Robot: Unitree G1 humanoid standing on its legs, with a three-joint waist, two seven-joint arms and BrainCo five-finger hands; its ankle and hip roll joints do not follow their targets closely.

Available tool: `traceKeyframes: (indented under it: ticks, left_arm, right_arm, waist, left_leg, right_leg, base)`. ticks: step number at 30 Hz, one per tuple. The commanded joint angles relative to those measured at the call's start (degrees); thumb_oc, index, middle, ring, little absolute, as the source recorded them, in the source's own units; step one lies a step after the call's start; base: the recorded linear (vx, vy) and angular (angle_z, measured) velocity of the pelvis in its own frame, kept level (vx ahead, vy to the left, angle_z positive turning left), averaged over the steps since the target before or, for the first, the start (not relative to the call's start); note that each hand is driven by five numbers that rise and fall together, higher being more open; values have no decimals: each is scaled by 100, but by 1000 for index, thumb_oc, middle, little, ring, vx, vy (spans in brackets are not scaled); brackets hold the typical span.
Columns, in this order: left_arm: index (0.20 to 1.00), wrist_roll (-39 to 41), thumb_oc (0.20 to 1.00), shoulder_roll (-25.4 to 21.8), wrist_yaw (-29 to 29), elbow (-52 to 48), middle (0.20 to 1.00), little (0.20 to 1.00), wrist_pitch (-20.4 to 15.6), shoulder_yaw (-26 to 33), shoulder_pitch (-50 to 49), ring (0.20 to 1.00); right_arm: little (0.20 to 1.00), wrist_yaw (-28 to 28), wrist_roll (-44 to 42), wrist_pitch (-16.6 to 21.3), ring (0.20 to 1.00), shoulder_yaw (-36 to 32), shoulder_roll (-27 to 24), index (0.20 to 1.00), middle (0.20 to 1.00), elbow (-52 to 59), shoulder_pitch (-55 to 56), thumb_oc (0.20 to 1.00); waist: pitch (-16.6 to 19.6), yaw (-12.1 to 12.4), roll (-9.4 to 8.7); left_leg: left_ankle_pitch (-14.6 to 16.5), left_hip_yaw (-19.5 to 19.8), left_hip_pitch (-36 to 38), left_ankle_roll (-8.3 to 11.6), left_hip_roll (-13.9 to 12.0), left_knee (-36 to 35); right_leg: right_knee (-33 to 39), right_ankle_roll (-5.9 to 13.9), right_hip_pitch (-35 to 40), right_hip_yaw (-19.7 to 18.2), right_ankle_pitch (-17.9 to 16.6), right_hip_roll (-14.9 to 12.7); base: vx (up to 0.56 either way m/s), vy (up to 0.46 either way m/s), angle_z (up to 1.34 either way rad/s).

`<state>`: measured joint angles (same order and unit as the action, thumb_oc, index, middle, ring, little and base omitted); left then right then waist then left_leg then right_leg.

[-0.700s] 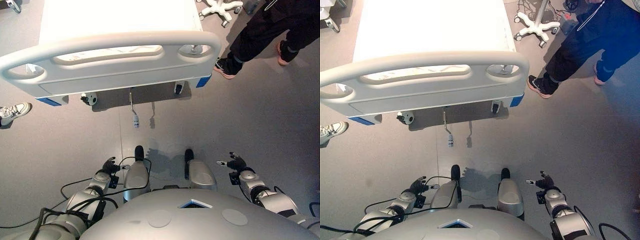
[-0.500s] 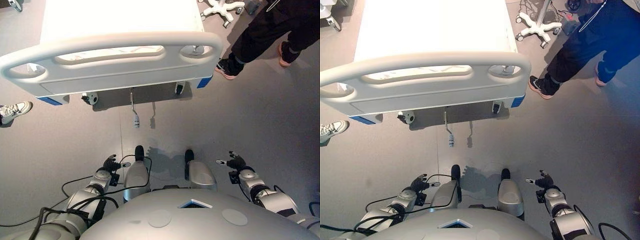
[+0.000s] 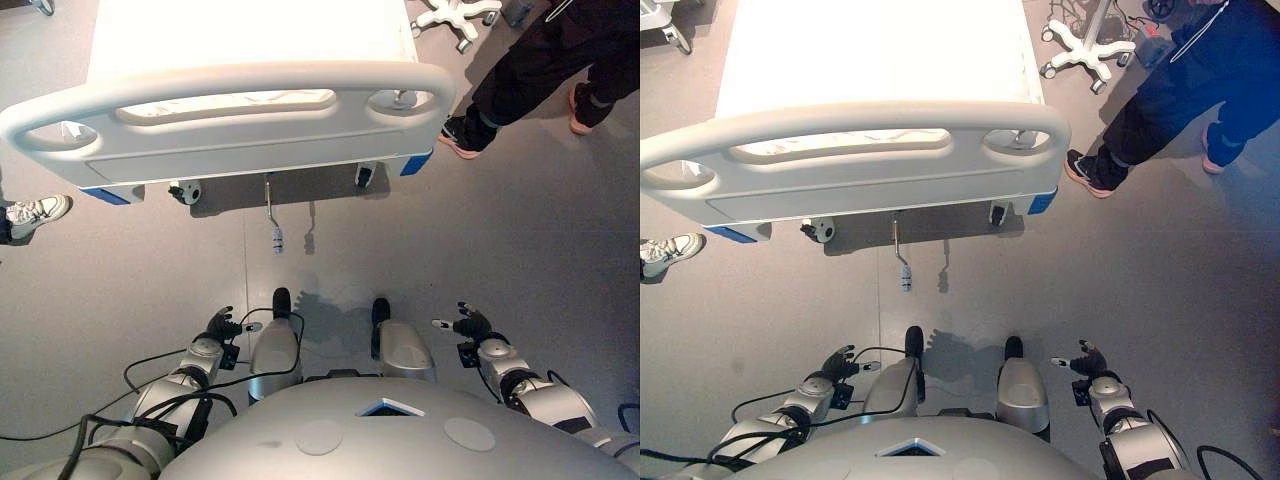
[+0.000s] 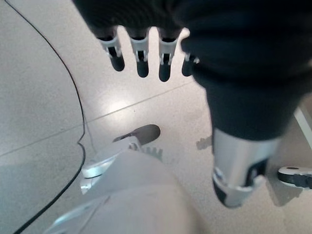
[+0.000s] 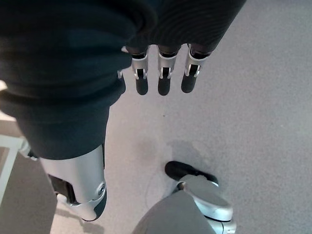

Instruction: Raise the hospital bed

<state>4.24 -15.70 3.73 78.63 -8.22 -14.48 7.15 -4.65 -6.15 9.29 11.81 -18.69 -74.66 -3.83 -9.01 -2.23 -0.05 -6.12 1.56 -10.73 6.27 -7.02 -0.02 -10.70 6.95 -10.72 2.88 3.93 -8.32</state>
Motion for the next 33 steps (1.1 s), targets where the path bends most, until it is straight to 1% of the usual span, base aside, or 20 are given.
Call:
traceKeyframes:
  ticks: [1,6,11,16,18,19,21,22,23,26,27,28,29,30,33]
  left_arm:
    - [1000,100,1000,-132,16,107,1000,1000,-44,162,318,1000]
    - [1000,95,1000,-114,23,124,1000,1000,-32,155,326,1000]
    - [1000,134,1000,-128,122,78,1000,1000,-27,147,428,1000]
    - [1000,249,1000,-175,200,42,1000,1000,-4,143,631,1000]
    - [1000,312,1000,-219,246,16,1000,1000,-10,139,759,1000]
    - [1000,312,1000,-219,245,16,1000,1000,-10,139,760,1000]
    - [1000,419,1000,-284,340,-68,1000,1000,-25,96,971,1000]
    - [1000,420,1000,-284,340,-67,1000,1000,-25,97,972,1000]
    - [1000,471,1000,-368,425,-66,1000,1000,-13,81,1174,1000]
    - [1000,548,1000,-426,489,-100,1000,1000,-7,65,1363,1000]
    - [1000,654,1000,-560,542,-122,1000,1000,3,89,1578,1000]
    - [1000,707,1000,-623,564,-115,1000,1000,9,90,1692,1000]
    - [1000,707,1000,-623,564,-115,1000,1000,9,90,1692,1000]
    - [1000,771,1000,-716,623,-209,1000,1000,13,68,1885,1000]
    - [1000,917,1000,-912,685,-209,1000,1000,26,76,2208,1000]
  right_arm:
    - [1000,-66,6,-28,1000,-59,14,1000,1000,88,-183,1000]
    - [1000,-80,6,-31,1000,-60,11,1000,1000,66,-194,1000]
    - [1000,-109,-37,-18,1000,-37,-2,1000,1000,101,-264,1000]
    - [1000,-173,-33,-19,1000,1,-71,1000,1000,136,-391,1000]
    - [1000,-188,-45,-11,1000,59,-115,1000,1000,193,-498,1000]
    - [1000,-187,-45,-11,1000,59,-114,1000,1000,192,-499,1000]
    - [1000,-226,-108,17,1000,139,-174,1000,1000,326,-627,1000]
    - [1000,-226,-108,17,1000,139,-174,1000,1000,326,-628,1000]
    - [1000,-258,-114,29,1000,202,-193,1000,1000,443,-722,1000]
    - [1000,-306,-133,43,1000,243,-213,1000,1000,511,-795,1000]
    - [1000,-335,-162,58,1000,295,-258,1000,1000,620,-875,1000]
    - [1000,-354,-172,64,1000,327,-262,1000,1000,679,-916,1000]
    - [1000,-354,-172,64,1000,327,-262,1000,1000,679,-916,1000]
    - [1000,-388,-219,85,1000,390,-302,1000,1000,884,-979,1000]
    - [1000,-417,-280,134,1000,512,-352,1000,1000,1199,-1057,1000]
  waist:
    - [-80,0,-276]
    - [-74,-1,-278]
    - [-156,-10,-297]
    - [-351,-45,-295]
    - [-463,-68,-307]
    - [-459,-68,-307]
    - [-617,-82,-326]
    - [-613,-83,-326]
    - [-730,-109,-360]
    - [-799,-147,-386]
    - [-888,-187,-418]
    - [-897,-210,-451]
    - [-896,-210,-451]
    - [-955,-233,-497]
    - [-1041,-286,-586]
  left_leg:
    - [273,112,-120,78,-239,265]
    - [286,112,-125,78,-248,280]
    - [326,131,-243,89,-243,469]
    - [358,162,-476,110,-231,727]
    - [346,157,-638,118,-221,802]
    - [347,157,-644,118,-221,804]
    - [318,161,-937,117,-188,935]
    - [319,161,-945,117,-187,938]
    - [297,155,-1185,139,-179,1059]
    - [264,169,-1399,168,-176,1132]
    - [203,156,-1621,213,-188,1166]
    - [167,156,-1739,235,-208,1177]
    - [167,156,-1740,235,-208,1177]
    - [111,174,-1953,255,-214,1204]
    - [65,184,-2265,282,-255,1288]
  right_leg:
    - [150,416,-289,-218,-513,-497]
    - [135,417,-302,-218,-508,-494]
    - [-5,407,-411,-251,-463,-474]
    - [-155,386,-589,-282,-453,-440]
    - [-225,379,-785,-316,-467,-413]
    - [-228,379,-791,-317,-467,-413]
    - [-348,363,-1108,-359,-491,-403]
    - [-352,363,-1116,-361,-490,-403]
    - [-492,346,-1371,-406,-505,-389]
    - [-554,335,-1551,-402,-515,-389]
    - [-626,329,-1790,-411,-544,-378]
    - [-630,326,-1910,-421,-573,-367]
    - [-630,326,-1911,-421,-573,-367]
    - [-665,317,-2133,-436,-625,-332]
    - [-707,316,-2466,-498,-686,-285]
  base:
    - [0,0,0]
    - [0,0,0]
    - [0,0,0]
    - [-42,3,1]
    - [-86,5,-3]
    - [-66,4,-6]
    - [-95,7,-4]
    - [-143,4,-2]
    - [-96,-6,-3]
    - [-89,0,-4]
    - [-90,-2,3]
    - [-90,-2,2]
    - [-82,-15,-1]
    - [-75,-16,-1]
    - [-95,-16,-12]
